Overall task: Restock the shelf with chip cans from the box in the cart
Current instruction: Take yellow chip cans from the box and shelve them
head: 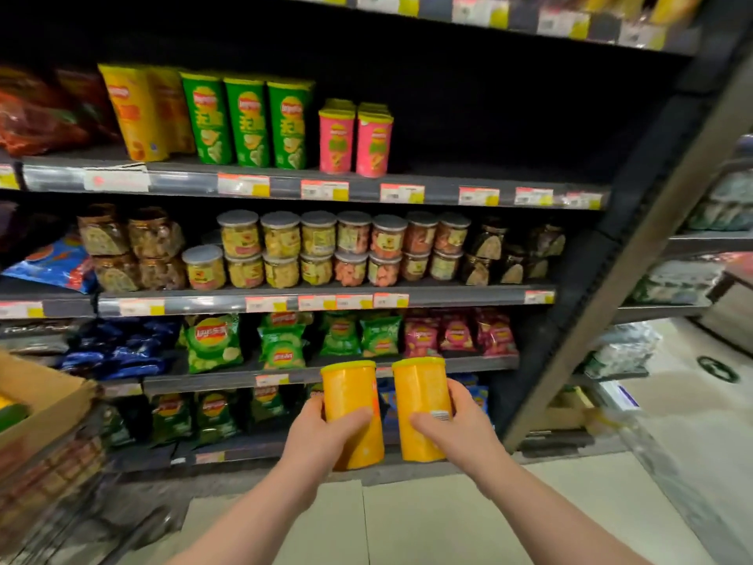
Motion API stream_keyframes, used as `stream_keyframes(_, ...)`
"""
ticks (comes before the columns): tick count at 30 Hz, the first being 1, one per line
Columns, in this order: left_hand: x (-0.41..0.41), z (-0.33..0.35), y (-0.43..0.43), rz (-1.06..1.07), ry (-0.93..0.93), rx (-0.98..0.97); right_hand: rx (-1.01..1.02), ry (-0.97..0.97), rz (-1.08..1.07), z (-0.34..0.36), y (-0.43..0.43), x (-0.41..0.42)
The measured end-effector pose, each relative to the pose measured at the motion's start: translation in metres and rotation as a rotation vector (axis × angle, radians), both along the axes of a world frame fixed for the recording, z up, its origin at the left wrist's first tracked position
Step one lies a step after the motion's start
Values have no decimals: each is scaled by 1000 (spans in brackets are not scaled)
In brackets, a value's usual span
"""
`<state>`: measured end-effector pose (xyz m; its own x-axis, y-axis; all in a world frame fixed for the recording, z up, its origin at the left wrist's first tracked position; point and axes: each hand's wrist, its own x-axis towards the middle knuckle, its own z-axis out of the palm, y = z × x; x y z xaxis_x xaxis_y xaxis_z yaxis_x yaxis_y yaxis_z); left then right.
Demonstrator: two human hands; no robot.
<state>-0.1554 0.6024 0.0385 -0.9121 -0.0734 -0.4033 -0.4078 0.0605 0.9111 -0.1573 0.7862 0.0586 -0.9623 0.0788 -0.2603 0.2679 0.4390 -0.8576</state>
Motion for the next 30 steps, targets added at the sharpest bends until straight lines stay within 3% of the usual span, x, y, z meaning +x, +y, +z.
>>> stream_keyframes(13, -98, 13, 64, -164, 73, -30, 0, 34, -164, 16, 58, -55)
stream_keyframes(30, -276, 68, 71, -226, 241, 191, -12, 226, -185, 74, 66, -236)
